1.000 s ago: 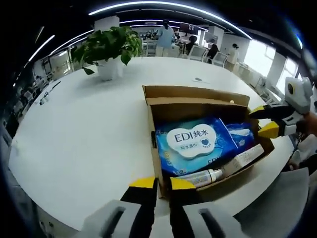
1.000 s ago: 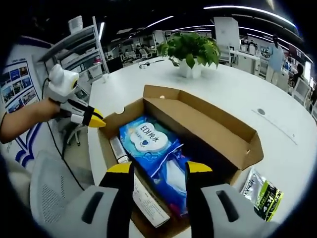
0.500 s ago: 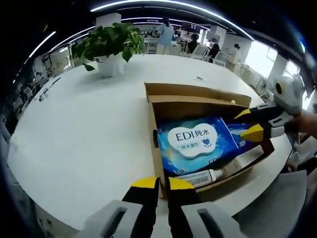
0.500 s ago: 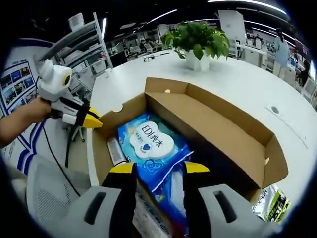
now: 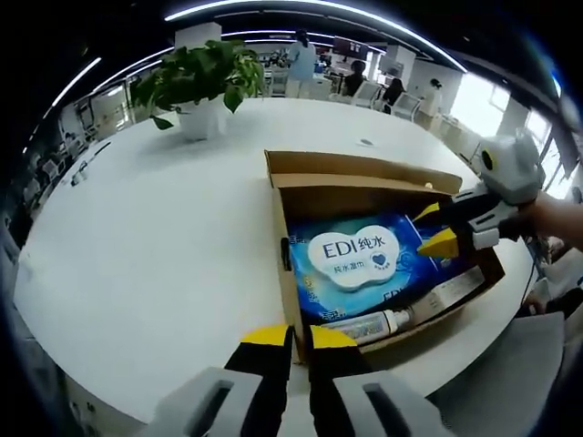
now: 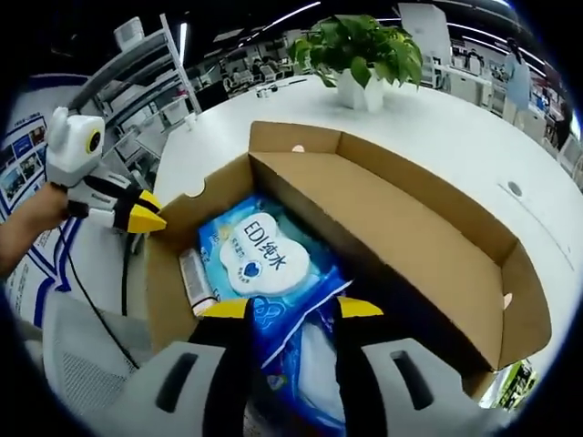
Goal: Operate the shoe box by opening the lid, removing the specified soft item, and placing it in the target area until the item is outside and the box remains undamaged.
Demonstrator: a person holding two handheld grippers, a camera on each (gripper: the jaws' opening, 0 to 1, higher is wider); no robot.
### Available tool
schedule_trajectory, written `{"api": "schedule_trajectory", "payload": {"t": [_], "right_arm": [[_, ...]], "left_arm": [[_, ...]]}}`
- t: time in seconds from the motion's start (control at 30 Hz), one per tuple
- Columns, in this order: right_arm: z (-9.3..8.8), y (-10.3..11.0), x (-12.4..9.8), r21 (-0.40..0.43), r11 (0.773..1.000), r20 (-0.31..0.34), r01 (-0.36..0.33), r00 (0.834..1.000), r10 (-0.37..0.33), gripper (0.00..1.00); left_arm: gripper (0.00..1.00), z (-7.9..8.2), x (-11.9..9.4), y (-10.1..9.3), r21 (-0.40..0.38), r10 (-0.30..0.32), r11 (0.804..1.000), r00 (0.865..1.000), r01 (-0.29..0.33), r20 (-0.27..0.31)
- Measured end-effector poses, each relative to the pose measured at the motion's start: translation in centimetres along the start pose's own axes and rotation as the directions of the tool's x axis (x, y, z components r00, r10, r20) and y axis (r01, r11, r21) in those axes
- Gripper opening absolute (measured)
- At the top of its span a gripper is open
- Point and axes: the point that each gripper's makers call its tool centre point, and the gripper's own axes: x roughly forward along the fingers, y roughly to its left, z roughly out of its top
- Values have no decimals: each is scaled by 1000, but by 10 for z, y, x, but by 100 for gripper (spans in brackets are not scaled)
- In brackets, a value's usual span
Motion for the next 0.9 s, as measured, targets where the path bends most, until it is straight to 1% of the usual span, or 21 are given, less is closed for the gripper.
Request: {"api": "schedule_trajectory", "payload": {"t": [0.17,0.27,0.4,0.43,0.5,0.53,0.57,0.6,0.7,0.83,0.9], "right_arm": [[6,-1,5,-5,1000,0,-2,1000,2,27],[4,-2,11,2,1000,-13,-3,1000,3,27],[1,-3,16,-5,1000,-32,7,999,-8,24],[1,-5,16,-21,1000,-36,19,999,-20,21],[1,-16,14,-128,989,-44,73,996,-79,12],[1,-16,14,-143,987,-42,73,996,-80,10],[1,-10,14,-104,993,-41,49,998,-53,9],[2,-9,13,-99,994,-36,48,998,-52,9],[2,-9,11,-124,991,-33,49,998,-53,5],[6,-5,7,-116,992,-17,53,998,-56,2],[8,-3,4,-97,994,-11,54,998,-55,2]], "left_arm": [[5,0,1,0,1,0,1000,1000,0,2],[5,0,1,1,1,-1,1000,1000,1,2],[5,1,2,1,-7,-5,1000,1000,5,4],[5,1,2,1,-11,-6,1000,1000,7,5],[5,1,2,2,-14,-7,1000,1000,7,6],[5,1,2,2,-15,-7,1000,1000,8,7],[5,1,2,2,-15,-8,1000,1000,8,7],[5,1,3,2,-15,-7,1000,1000,7,6],[5,0,3,1,-7,-6,1000,1000,6,1],[6,0,3,0,1,-3,1000,1000,3,-4],[6,0,3,0,3,-2,1000,1000,2,-5]]}}
